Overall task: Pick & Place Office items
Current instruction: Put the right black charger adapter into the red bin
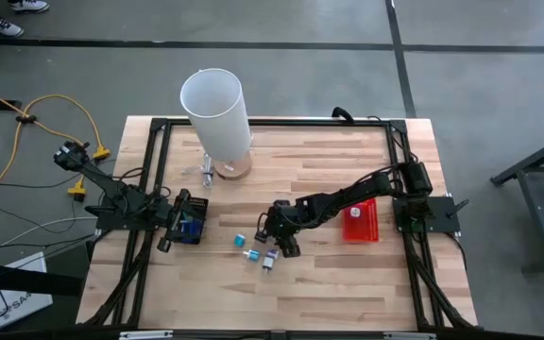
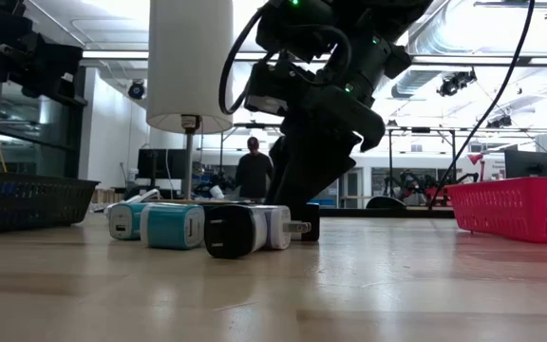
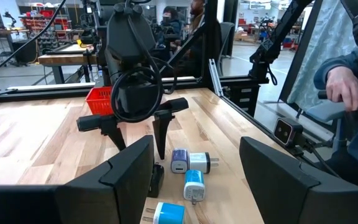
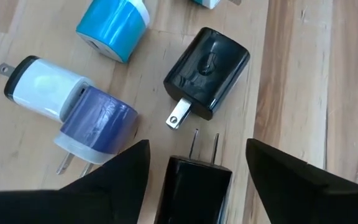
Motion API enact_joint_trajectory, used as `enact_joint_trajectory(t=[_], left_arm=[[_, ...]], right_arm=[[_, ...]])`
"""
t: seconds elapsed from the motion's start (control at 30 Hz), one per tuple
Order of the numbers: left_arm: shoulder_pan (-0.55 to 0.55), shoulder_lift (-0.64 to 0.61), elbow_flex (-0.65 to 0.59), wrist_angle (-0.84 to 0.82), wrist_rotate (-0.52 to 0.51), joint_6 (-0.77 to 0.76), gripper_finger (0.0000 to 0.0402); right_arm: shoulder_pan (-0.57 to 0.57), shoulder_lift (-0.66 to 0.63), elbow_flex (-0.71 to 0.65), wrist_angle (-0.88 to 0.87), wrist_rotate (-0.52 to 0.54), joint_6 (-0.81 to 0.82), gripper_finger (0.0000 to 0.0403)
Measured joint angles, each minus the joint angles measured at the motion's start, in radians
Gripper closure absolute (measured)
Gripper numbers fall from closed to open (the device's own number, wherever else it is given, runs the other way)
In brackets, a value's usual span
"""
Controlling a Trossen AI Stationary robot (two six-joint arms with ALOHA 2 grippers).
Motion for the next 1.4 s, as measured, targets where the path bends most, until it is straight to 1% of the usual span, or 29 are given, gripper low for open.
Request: enact_joint_trajectory(t=[0.27, 0.4, 0.63, 1.0, 1.17, 1.4], left_arm=[[0.0, 0.0, 0.0, 0.0, 0.0, 0.0, 0.0169], [0.0, 0.0, 0.0, 0.0, 0.0, 0.0, 0.0169], [0.0, 0.0, 0.0, 0.0, 0.0, 0.0, 0.0169], [0.0, 0.0, 0.0, 0.0, 0.0, 0.0, 0.0169], [0.0, 0.0, 0.0, 0.0, 0.0, 0.0, 0.0169], [0.0, 0.0, 0.0, 0.0, 0.0, 0.0, 0.0169]], right_arm=[[0.0, -0.009, 0.0, -0.033, -0.007, 0.068, 0.0148], [0.0, -0.022, -0.002, -0.065, 0.011, 0.075, 0.0149], [0.0, -0.024, -0.002, -0.103, 0.019, 0.153, 0.0149], [0.013, -0.024, -0.001, -0.11, 0.053, 0.149, 0.015], [0.013, -0.023, -0.001, -0.11, 0.052, 0.161, 0.0177], [0.013, -0.023, 0.0, -0.11, 0.041, 0.166, 0.024]])
